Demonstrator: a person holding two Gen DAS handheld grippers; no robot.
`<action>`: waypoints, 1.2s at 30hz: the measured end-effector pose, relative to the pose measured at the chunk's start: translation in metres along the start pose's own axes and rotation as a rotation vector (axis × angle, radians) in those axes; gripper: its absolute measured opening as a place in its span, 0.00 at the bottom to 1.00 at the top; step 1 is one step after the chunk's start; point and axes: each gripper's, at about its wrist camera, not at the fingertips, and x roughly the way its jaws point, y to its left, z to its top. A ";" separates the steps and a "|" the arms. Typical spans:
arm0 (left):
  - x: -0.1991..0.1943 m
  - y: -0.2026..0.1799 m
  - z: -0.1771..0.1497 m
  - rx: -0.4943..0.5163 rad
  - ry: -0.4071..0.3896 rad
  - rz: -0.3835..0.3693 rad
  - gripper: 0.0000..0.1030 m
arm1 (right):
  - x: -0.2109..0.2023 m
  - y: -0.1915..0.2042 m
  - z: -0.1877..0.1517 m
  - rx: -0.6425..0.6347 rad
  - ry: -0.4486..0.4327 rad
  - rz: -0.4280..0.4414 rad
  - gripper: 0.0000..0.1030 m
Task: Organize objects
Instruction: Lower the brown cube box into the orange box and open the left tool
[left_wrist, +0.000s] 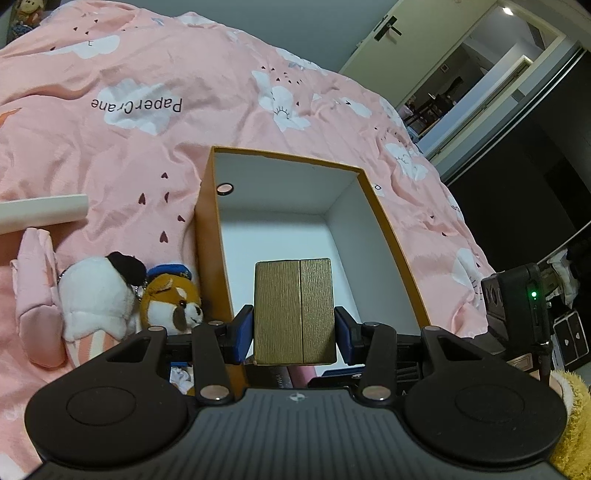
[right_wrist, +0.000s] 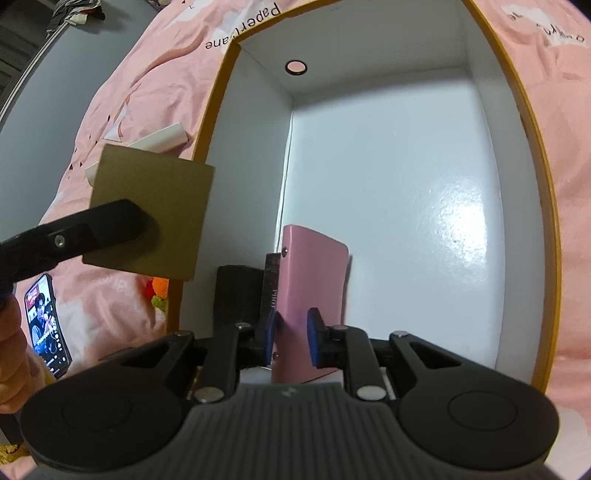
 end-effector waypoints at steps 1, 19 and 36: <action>0.001 -0.001 0.000 -0.001 0.003 -0.001 0.50 | 0.001 0.001 0.000 -0.003 -0.003 -0.003 0.20; 0.109 -0.068 -0.003 0.074 0.320 0.004 0.50 | -0.063 -0.002 -0.019 -0.270 -0.174 -0.379 0.20; 0.149 -0.071 -0.015 0.016 0.438 0.127 0.50 | -0.056 -0.013 -0.027 -0.300 -0.205 -0.378 0.22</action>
